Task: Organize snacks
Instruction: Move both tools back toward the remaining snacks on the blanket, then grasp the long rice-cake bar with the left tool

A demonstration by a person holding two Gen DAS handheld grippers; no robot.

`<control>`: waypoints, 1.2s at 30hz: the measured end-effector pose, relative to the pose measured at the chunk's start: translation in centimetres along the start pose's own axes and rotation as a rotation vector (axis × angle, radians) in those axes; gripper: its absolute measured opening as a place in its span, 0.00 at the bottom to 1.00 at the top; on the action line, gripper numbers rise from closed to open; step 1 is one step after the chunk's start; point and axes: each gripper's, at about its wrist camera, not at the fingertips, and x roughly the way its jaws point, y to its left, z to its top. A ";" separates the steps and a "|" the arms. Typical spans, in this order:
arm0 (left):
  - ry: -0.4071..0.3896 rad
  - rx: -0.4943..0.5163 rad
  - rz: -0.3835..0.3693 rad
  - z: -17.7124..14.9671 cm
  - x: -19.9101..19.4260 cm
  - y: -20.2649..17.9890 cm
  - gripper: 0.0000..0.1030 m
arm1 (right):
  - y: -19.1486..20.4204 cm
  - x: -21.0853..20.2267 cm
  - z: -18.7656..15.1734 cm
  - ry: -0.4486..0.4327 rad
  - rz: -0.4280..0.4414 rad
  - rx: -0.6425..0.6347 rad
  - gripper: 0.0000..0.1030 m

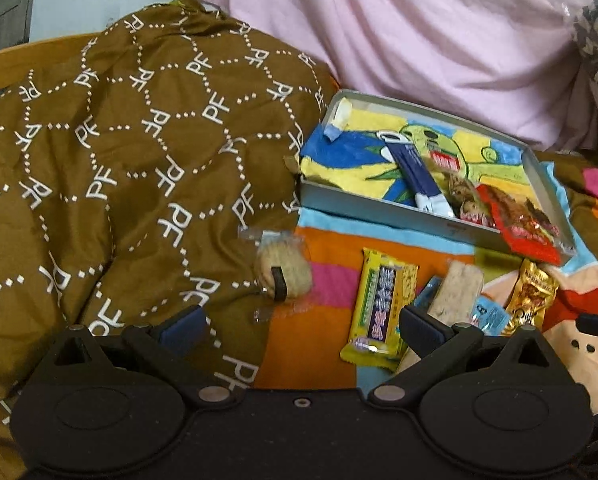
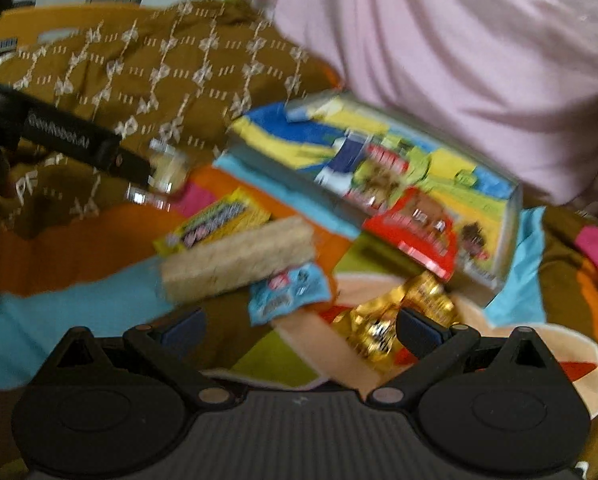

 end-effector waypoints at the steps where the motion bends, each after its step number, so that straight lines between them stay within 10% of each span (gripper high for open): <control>1: 0.004 0.002 -0.002 -0.1 0.1 0.0 0.99 | 0.0 0.2 -0.1 0.015 0.005 -0.003 1.00; 36: 0.035 0.101 -0.079 -0.6 2.3 -4.5 0.99 | -1.8 1.1 0.2 0.056 -0.008 0.027 1.00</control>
